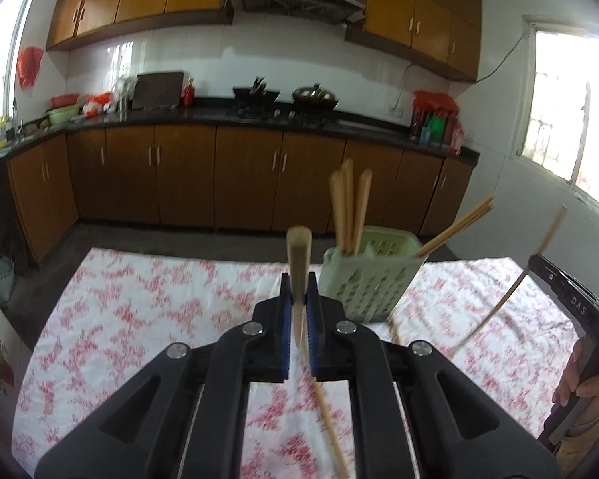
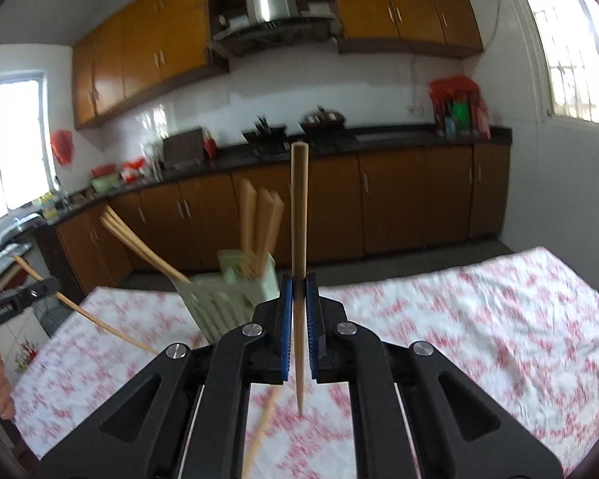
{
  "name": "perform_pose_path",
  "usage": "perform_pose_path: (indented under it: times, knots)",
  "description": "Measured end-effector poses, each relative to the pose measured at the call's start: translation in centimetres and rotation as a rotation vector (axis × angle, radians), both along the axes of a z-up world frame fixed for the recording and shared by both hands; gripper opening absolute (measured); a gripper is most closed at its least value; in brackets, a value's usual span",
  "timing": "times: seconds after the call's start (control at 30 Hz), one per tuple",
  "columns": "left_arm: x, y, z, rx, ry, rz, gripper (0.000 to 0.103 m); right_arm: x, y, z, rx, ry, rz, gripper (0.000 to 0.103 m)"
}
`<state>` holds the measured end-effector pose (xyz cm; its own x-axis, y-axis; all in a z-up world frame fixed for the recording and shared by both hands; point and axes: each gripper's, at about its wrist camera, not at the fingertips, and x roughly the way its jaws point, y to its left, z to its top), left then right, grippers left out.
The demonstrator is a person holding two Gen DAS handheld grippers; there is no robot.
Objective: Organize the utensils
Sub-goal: 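Lift both held chopsticks upright and carry them over the green holder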
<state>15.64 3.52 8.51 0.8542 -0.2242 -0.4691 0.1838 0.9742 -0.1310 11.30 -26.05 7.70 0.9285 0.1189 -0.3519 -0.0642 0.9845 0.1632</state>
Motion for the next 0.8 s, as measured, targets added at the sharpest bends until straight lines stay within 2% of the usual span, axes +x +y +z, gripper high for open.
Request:
perform_pose_path:
  times: [0.27, 0.5, 0.63, 0.8]
  knots:
    - [-0.5, -2.3, 5.2, -0.043, -0.116, -0.069, 0.008, 0.3, 2.0, 5.3, 0.064, -0.197, 0.053, 0.008]
    - [0.1, -4.7, 9.3, -0.069, -0.26, -0.066, 0.008, 2.4, 2.6, 7.0, 0.099, -0.343, 0.018, 0.008]
    - [2.4, -6.2, 9.0, -0.056, -0.282, -0.059, 0.008, 4.6, 2.8, 6.0, 0.086, -0.39, -0.039, 0.007]
    - [4.7, -7.4, 7.4, -0.05, -0.322, -0.03, 0.008, 7.0, 3.1, 4.5, 0.093, -0.381, -0.058, 0.007]
